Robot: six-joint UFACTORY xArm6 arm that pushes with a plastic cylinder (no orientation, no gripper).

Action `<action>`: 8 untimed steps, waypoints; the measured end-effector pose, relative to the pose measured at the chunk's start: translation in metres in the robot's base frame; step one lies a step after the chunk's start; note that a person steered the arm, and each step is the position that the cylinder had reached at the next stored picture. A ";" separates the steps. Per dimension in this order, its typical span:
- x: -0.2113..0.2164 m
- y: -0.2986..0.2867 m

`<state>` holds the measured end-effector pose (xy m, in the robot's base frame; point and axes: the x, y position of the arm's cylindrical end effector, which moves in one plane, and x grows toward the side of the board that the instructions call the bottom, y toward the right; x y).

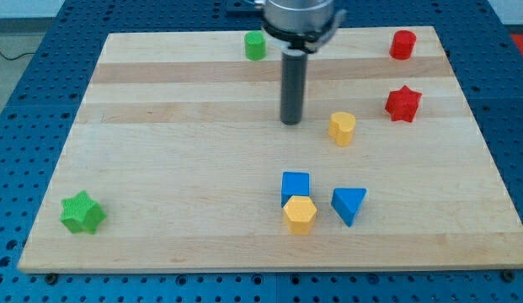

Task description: Push the yellow heart to the top right side of the blue triangle

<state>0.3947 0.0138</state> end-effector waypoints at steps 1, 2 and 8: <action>-0.021 0.004; -0.007 0.045; 0.019 0.087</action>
<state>0.4132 0.1012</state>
